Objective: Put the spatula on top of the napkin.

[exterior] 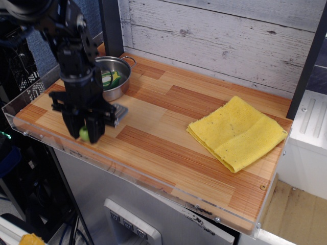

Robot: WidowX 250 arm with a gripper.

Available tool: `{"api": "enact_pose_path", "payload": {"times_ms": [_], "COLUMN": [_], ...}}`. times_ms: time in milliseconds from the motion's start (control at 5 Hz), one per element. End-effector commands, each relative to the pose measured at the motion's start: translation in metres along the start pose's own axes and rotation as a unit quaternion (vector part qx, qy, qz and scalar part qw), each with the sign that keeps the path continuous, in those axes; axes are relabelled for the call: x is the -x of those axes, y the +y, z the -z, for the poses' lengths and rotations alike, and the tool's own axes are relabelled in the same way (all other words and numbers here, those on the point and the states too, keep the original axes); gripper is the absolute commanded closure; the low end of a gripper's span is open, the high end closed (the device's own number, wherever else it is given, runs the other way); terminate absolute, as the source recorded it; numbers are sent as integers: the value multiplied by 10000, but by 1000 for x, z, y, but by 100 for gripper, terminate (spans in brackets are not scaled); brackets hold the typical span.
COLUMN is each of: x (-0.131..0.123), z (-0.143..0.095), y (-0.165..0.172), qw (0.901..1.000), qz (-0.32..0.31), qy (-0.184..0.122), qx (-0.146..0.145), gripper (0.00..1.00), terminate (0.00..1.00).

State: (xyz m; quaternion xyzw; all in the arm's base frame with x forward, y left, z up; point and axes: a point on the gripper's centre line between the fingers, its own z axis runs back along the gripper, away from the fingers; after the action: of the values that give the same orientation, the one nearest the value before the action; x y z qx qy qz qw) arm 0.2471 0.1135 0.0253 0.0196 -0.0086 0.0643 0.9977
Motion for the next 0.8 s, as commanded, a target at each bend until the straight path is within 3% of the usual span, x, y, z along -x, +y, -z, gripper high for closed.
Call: {"api": "enact_pose_path", "payload": {"times_ms": [0,200,400,600], "x": [-16,-23,-21,-24], "z": [-99,-98,-95,-90], "y": [-29,-83,-133,-167], "qw": [9927,9844,9803,9866], "qz": [706,1550,1868,1545], "qy": [-942,-756,-575,-524], "qx": [262,354,299,-42], "gripper": [100,100,100,100], "terminate": [0,0,0,0]}}
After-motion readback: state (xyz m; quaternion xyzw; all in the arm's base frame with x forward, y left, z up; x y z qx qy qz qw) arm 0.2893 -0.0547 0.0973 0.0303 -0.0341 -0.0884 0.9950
